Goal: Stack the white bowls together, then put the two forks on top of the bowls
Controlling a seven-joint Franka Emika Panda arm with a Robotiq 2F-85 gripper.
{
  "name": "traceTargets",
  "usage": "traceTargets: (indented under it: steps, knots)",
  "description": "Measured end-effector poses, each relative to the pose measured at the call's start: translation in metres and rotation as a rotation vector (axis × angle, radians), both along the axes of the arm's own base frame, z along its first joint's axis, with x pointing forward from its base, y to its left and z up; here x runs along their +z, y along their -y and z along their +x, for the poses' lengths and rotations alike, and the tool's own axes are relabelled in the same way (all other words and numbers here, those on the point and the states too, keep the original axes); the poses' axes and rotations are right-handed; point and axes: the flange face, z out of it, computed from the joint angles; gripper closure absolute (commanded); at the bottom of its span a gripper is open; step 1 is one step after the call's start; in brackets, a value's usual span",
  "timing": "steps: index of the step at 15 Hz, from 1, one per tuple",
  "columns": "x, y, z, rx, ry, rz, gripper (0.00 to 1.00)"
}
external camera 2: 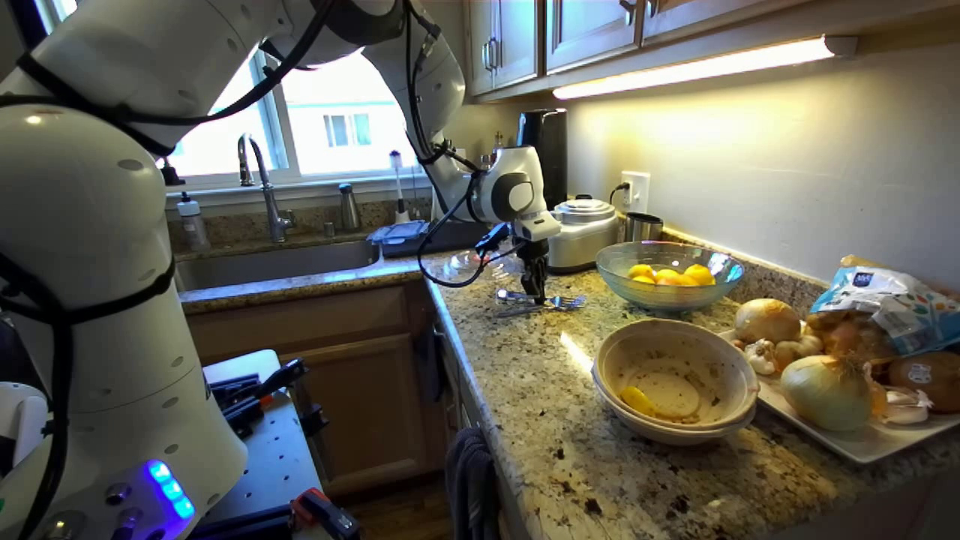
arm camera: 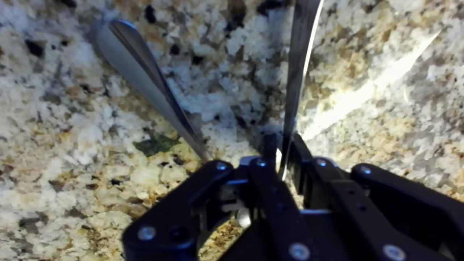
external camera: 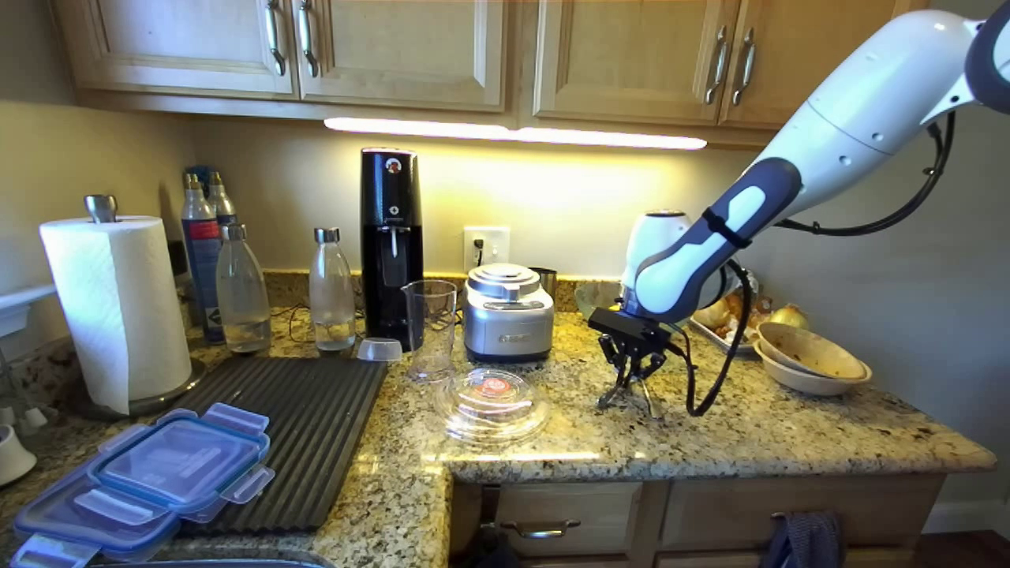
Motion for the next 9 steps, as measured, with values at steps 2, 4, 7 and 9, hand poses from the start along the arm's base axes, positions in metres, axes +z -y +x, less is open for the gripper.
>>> traceTargets:
  steps: [2, 4, 7, 9]
  knots:
    - [0.0013, -0.0002, 0.0007, 0.0, 0.003, 0.001, 0.94]
    - [0.0014, -0.0002, 0.0008, 0.0, 0.003, 0.001, 0.93]
    - [0.002, 0.0004, 0.0016, 0.018, 0.008, 0.011, 0.92]
    - [0.0068, 0.0015, 0.0036, 0.04, 0.023, 0.015, 0.93]
